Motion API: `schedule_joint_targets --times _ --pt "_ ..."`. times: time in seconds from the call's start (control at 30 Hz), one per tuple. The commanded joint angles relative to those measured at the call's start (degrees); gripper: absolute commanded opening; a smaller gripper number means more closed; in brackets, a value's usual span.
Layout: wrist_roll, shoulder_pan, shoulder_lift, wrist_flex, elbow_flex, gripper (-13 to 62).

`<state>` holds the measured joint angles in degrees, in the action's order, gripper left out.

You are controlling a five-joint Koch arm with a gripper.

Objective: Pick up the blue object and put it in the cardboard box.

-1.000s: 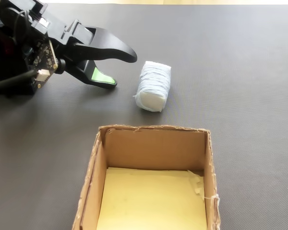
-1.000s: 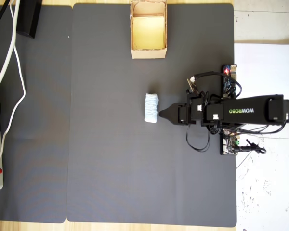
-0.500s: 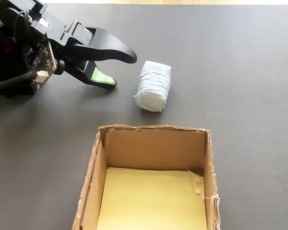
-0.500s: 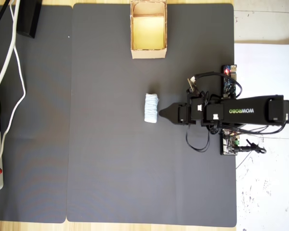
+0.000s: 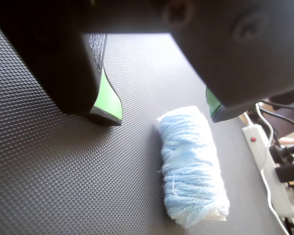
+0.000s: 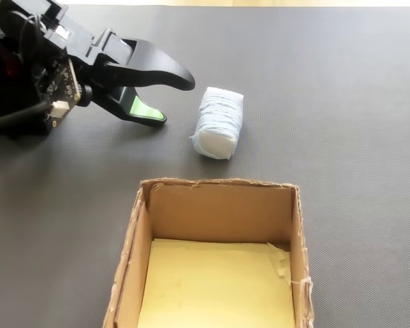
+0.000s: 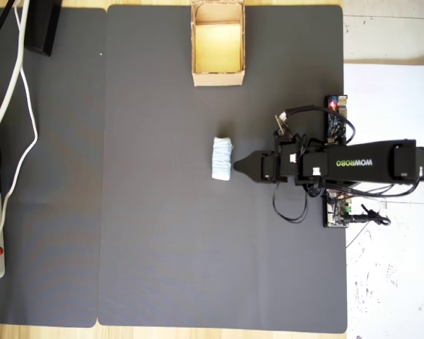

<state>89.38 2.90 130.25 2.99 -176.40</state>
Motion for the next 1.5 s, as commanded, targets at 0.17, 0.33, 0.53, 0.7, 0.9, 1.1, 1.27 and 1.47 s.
schedule_joint_targets --times 0.17,0.33,0.53,0.7,0.9,1.1,1.27,1.47 --pt "0.2 0.0 5.4 -5.9 -2.2 34.0" --pt "0.1 0.0 5.4 -5.9 -2.3 34.0" --pt "0.0 -0.1 5.4 -5.9 -2.3 34.4" --pt "-0.1 0.0 5.4 -5.4 -2.3 34.5" --pt "0.0 0.0 5.4 -2.1 -2.2 34.5" --pt "0.0 1.1 5.4 4.0 -1.9 34.6" --pt "0.0 2.1 5.4 6.9 -1.1 34.8" --pt "-0.4 3.3 5.4 9.8 0.0 34.9"
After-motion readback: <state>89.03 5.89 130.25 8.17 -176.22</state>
